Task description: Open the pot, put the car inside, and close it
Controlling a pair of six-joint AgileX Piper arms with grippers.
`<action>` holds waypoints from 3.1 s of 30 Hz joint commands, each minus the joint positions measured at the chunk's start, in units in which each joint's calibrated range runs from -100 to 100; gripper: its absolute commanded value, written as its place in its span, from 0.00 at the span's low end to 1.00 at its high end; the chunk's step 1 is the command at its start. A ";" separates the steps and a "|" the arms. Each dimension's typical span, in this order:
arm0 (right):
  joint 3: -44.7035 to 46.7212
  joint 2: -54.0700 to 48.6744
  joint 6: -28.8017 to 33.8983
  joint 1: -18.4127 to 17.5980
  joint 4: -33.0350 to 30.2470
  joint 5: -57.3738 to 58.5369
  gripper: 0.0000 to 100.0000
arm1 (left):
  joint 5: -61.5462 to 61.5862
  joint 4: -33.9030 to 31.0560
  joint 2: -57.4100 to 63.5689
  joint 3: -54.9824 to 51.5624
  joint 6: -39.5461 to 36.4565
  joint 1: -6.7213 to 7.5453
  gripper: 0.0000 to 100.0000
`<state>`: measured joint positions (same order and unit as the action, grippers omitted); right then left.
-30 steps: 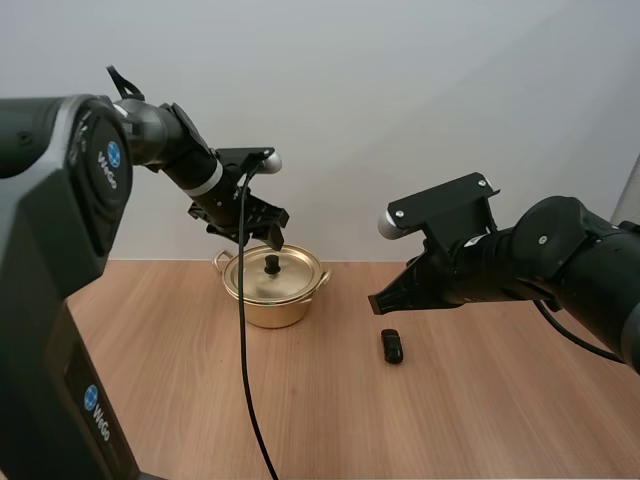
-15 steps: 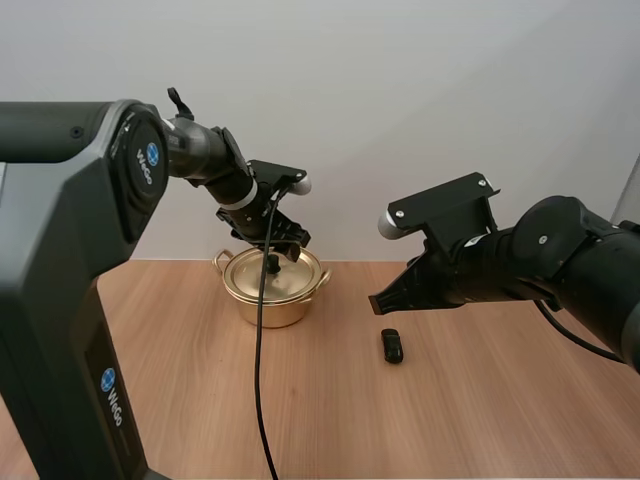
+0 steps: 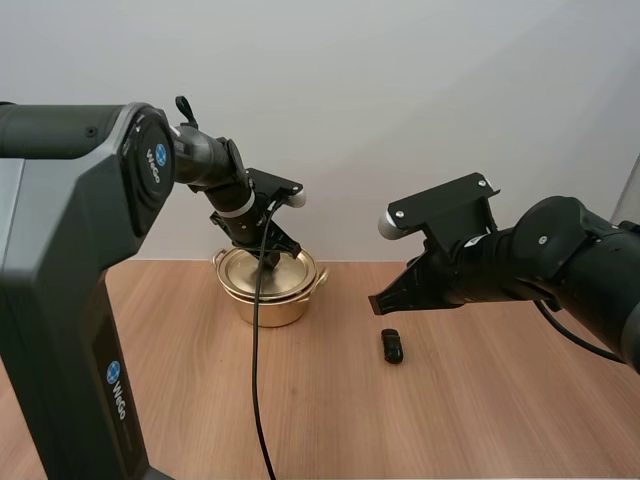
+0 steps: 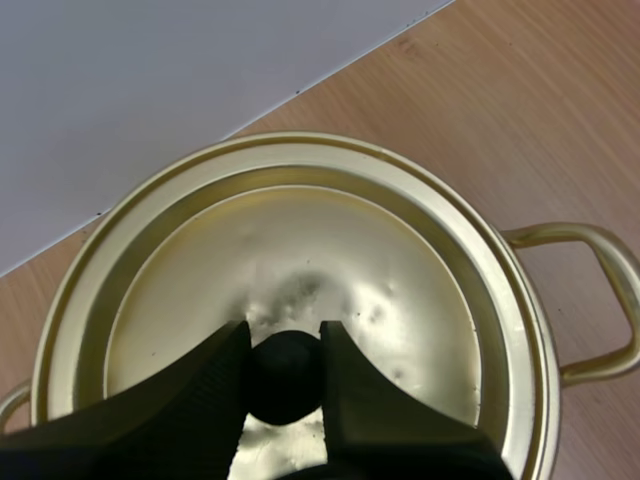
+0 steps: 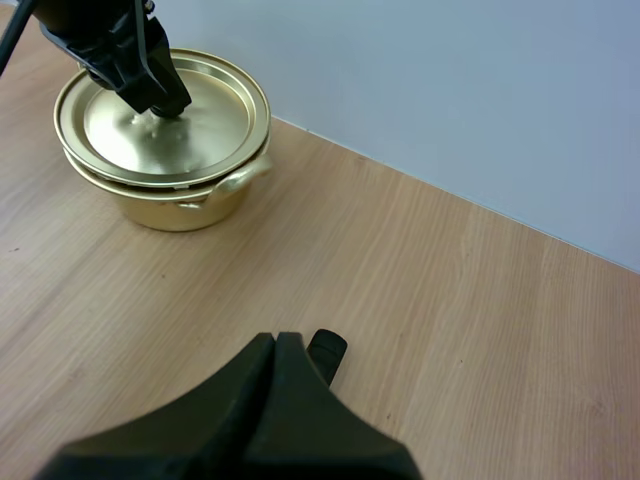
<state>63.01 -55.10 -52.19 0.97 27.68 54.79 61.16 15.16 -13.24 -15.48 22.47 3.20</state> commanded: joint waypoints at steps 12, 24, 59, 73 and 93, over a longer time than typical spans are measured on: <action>-1.16 20.36 2.94 0.03 2.34 0.58 0.63 | 5.92 7.55 18.93 6.10 0.01 -0.16 0.00; -8.10 37.47 3.79 0.03 6.18 -1.98 0.85 | 11.56 8.42 30.66 6.10 -1.82 -0.16 0.00; -21.47 41.92 -2.85 -3.80 15.45 -30.56 0.00 | 15.54 11.84 38.68 6.10 -1.82 -1.99 0.00; -25.34 54.41 -27.67 -17.18 33.17 -36.78 0.00 | 20.60 25.61 39.22 6.10 0.77 -9.47 0.00; -22.36 36.46 -27.23 -8.36 35.72 -40.44 0.00 | 21.54 25.35 34.32 1.85 5.33 -9.25 0.00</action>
<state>39.28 -11.21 -79.46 -11.03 63.47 14.34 82.45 41.19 22.81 -12.81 27.67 -6.28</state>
